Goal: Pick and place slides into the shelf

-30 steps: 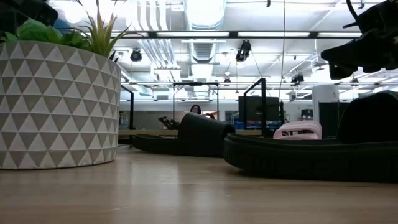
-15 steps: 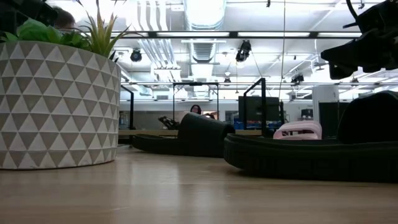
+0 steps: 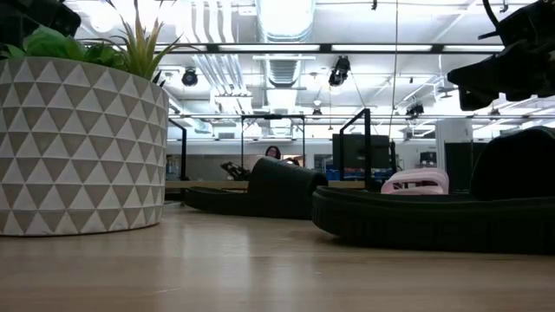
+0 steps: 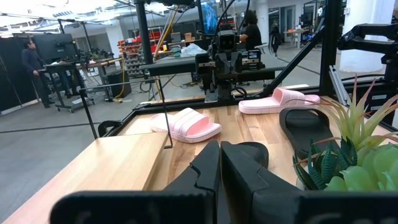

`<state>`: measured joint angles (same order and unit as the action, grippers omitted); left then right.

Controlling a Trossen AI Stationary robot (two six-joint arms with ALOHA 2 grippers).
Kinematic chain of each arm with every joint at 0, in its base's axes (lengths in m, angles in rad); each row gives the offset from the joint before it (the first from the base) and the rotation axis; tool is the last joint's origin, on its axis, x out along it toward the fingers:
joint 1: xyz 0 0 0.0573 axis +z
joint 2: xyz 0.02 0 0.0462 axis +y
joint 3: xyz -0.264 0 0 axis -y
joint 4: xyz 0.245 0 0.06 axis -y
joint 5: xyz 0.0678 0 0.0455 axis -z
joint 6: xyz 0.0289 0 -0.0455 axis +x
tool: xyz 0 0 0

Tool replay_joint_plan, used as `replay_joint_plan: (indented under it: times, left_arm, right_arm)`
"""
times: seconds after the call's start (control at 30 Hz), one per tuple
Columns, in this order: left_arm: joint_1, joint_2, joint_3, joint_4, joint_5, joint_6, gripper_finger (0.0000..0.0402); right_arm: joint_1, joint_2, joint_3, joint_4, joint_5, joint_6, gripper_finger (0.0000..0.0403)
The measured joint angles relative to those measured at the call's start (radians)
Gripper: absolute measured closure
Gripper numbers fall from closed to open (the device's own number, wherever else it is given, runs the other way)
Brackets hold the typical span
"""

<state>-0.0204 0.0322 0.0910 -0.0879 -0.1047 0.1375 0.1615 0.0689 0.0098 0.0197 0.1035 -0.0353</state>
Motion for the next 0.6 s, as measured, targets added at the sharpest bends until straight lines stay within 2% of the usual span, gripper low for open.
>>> replay_joint_plan:
  times: [0.4,0.6]
  left_arm:
    - [0.0,0.0,0.0,0.0,0.0,0.001,0.0402]
    - [0.001,0.0,0.0,0.002,-0.009,0.179,0.0402]
  right_arm:
    - [0.0,0.0,0.0,0.0,0.0,0.0,0.0394]
    - [0.0,0.0,0.0,0.02,0.002,0.0,0.0394]
